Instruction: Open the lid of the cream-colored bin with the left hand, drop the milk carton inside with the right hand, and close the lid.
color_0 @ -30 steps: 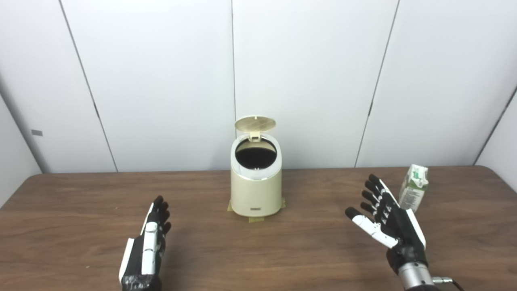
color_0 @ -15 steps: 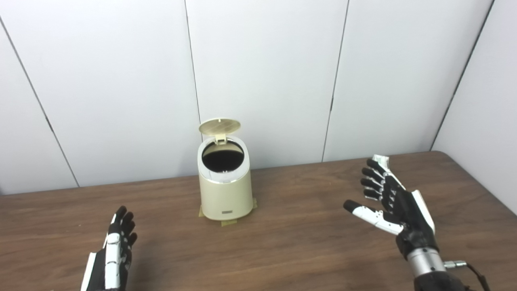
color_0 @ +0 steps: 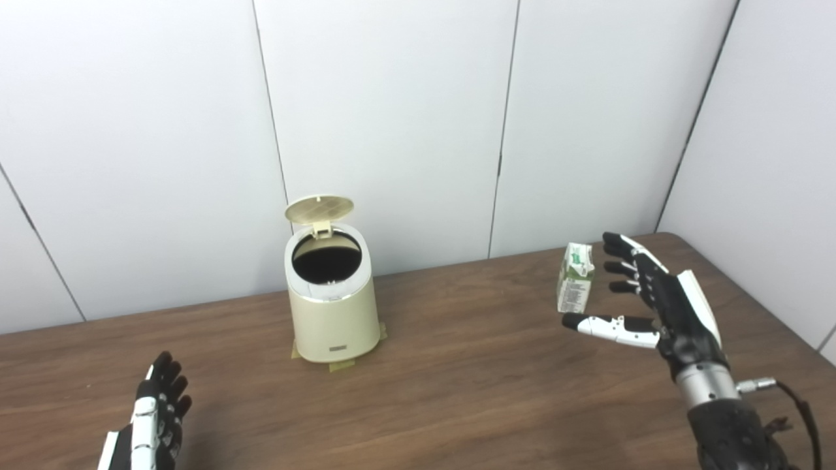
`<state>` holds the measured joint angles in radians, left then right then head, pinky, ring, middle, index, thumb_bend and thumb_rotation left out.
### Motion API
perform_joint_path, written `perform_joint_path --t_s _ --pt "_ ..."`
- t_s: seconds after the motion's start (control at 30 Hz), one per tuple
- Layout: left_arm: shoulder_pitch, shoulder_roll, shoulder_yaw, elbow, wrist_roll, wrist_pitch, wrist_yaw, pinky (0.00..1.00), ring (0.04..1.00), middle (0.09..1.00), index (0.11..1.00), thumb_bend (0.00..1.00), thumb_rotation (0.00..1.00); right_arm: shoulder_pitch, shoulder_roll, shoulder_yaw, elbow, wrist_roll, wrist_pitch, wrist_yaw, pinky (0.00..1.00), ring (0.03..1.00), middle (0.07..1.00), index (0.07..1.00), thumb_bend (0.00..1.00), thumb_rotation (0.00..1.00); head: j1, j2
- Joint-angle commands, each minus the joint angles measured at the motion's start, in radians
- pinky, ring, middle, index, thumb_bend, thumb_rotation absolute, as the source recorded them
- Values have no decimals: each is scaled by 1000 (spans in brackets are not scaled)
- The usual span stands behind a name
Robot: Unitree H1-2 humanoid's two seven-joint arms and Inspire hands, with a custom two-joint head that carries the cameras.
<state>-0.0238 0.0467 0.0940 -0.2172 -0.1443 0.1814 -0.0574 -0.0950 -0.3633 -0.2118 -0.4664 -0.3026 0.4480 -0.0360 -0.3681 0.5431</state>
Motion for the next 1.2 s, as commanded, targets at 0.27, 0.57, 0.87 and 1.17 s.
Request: perform_joint_path --t_s 0.27,0.57,0.87,1.17 --pt "-28 40 -24 -48 0 18 -31 1000 1000 1000 1000 416 1000 -137 -185 74 177 -135 -36 60 781 873 908 880 915 110 -16 5" --pt "-17 60 -36 -75 16 46 -33 1000 1000 1000 1000 380 1000 -262 -326 222 397 -279 -100 117 730 851 866 852 940 112 -25 16" --pt "-12 66 -42 -104 21 80 -37 1000 1000 1000 1000 342 1000 -386 -370 312 591 -366 -145 133 794 860 849 846 957 140 -19 24" --pt "2 70 -51 -132 33 100 -38 1000 1000 1000 1000 301 1000 -447 -346 320 689 -369 -158 124 712 839 839 821 943 115 -14 27"
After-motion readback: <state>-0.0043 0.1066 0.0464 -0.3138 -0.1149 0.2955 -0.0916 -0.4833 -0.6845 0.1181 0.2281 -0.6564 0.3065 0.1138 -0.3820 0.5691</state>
